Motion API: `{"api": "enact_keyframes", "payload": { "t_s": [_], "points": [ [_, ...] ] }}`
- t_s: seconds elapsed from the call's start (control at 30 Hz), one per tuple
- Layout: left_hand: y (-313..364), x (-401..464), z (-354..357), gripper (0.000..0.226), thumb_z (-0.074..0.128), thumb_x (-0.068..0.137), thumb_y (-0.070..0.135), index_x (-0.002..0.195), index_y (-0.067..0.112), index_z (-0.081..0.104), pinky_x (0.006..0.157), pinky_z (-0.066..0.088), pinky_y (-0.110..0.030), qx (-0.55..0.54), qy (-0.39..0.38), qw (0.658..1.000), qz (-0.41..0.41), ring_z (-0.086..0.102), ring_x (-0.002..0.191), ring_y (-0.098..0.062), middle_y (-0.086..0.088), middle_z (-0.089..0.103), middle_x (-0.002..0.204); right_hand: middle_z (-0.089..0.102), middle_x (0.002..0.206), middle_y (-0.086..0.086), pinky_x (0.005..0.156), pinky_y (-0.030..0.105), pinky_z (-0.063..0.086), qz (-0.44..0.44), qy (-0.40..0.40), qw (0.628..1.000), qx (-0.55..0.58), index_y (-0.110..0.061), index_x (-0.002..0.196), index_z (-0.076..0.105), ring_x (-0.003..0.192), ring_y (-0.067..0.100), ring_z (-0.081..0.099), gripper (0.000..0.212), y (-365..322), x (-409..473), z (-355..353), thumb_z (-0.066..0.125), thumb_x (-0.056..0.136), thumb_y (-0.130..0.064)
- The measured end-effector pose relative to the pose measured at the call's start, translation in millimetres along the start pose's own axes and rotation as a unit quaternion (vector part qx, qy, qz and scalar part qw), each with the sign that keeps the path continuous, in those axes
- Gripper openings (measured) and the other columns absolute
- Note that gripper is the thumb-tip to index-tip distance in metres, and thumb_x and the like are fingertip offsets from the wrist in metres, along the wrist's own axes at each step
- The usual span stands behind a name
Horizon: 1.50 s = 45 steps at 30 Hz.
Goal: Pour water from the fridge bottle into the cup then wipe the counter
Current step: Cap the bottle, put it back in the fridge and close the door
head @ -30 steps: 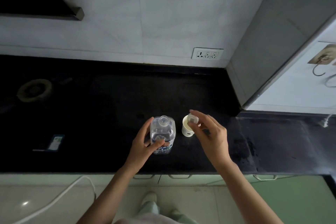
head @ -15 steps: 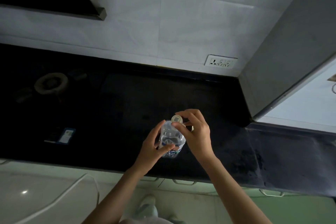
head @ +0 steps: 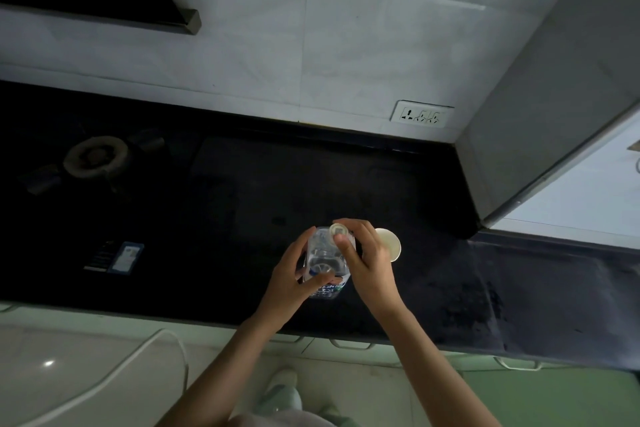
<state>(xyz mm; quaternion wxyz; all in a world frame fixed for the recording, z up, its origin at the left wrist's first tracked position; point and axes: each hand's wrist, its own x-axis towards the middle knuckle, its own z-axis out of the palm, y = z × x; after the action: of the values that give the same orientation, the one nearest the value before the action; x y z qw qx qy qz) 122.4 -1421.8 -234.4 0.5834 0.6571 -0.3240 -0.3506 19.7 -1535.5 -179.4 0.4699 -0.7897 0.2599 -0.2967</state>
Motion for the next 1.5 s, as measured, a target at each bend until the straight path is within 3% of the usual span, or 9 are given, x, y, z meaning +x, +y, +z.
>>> {"api": "enact_keyframes", "payload": {
  "t_s": [0.2,0.4,0.57,0.77,0.87,1.0,1.2,1.37,1.5],
  "points": [
    [1,1,0,0.077,0.076,0.068,0.059,0.134,0.056,0.036,0.103,0.048,-0.033,-0.006,-0.002,1.000,0.001,0.049,0.128,-0.003,0.020,0.047,0.142,0.057,0.117,-0.015,0.079,0.016,0.051,0.037,0.006,0.999,0.033,-0.027,0.122,0.051,0.105,-0.004,0.057,0.043,-11,-1,1,0.071,0.085,-0.034],
    [0,0,0,0.079,0.076,0.069,0.056,0.137,0.050,0.036,0.099,0.048,-0.024,-0.011,-0.005,1.000,-0.005,0.049,0.127,0.001,0.023,0.046,0.140,0.057,0.130,-0.010,0.102,0.021,0.043,-0.069,-0.033,0.996,-0.035,-0.016,0.125,0.062,0.127,0.006,0.049,0.030,-2,-1,-5,0.058,0.095,-0.017],
    [2,0,0,0.075,0.076,0.071,0.048,0.135,0.051,0.037,0.097,0.049,-0.022,-0.019,-0.004,1.000,-0.010,0.050,0.126,0.002,0.021,0.048,0.140,0.064,0.102,-0.009,0.082,0.008,0.042,-0.055,0.035,0.993,-0.095,-0.018,0.102,0.066,0.100,0.009,0.056,0.031,-3,6,-3,0.079,0.075,-0.026],
    [1,1,-1,0.077,0.076,0.071,0.048,0.137,0.049,0.036,0.095,0.049,-0.020,-0.017,-0.005,1.000,-0.014,0.049,0.127,0.001,0.022,0.047,0.139,0.053,0.136,-0.011,0.104,0.018,0.039,-0.079,-0.061,0.994,-0.038,-0.019,0.129,0.057,0.130,0.005,0.045,0.037,-5,6,-15,0.061,0.092,-0.022],
    [0,1,-1,0.080,0.076,0.071,0.049,0.140,0.047,0.035,0.099,0.048,-0.023,-0.013,-0.007,1.000,-0.014,0.049,0.127,-0.002,0.018,0.046,0.142,0.063,0.120,-0.009,0.099,0.024,0.045,-0.123,-0.036,0.988,-0.085,-0.015,0.116,0.067,0.119,0.007,0.053,0.026,-1,6,-14,0.064,0.090,-0.015],
    [-2,2,-2,0.080,0.077,0.072,0.047,0.140,0.046,0.036,0.101,0.048,-0.027,-0.012,-0.009,1.000,-0.015,0.049,0.127,-0.001,0.016,0.046,0.142,0.062,0.105,-0.008,0.085,0.012,0.043,-0.088,-0.003,0.988,-0.126,-0.021,0.105,0.067,0.101,0.007,0.054,0.031,-5,11,-11,0.068,0.080,-0.039],
    [-1,2,-2,0.077,0.076,0.071,0.050,0.136,0.054,0.035,0.102,0.047,-0.030,-0.003,-0.009,1.000,-0.010,0.048,0.129,-0.004,0.019,0.045,0.142,0.044,0.145,-0.006,0.113,0.020,0.029,-0.121,-0.137,0.977,-0.106,-0.019,0.142,0.043,0.140,0.008,0.032,0.044,-6,7,-24,0.048,0.099,-0.013],
    [-2,1,-2,0.078,0.076,0.071,0.051,0.137,0.052,0.035,0.102,0.046,-0.028,-0.003,-0.008,1.000,-0.008,0.047,0.129,-0.003,0.021,0.045,0.142,0.062,0.112,-0.005,0.085,0.023,0.050,-0.163,-0.052,0.967,-0.190,-0.017,0.116,0.066,0.107,0.010,0.055,0.030,-3,11,-21,0.058,0.090,-0.028],
    [0,1,-2,0.075,0.078,0.074,0.045,0.134,0.056,0.034,0.099,0.047,-0.021,-0.002,-0.014,1.000,-0.011,0.046,0.128,0.005,0.024,0.043,0.141,0.059,0.101,-0.005,0.071,0.019,0.047,-0.108,-0.021,0.966,-0.232,-0.014,0.101,0.060,0.093,0.010,0.054,0.048,-8,16,-14,0.067,0.074,-0.054]
  ]
}}
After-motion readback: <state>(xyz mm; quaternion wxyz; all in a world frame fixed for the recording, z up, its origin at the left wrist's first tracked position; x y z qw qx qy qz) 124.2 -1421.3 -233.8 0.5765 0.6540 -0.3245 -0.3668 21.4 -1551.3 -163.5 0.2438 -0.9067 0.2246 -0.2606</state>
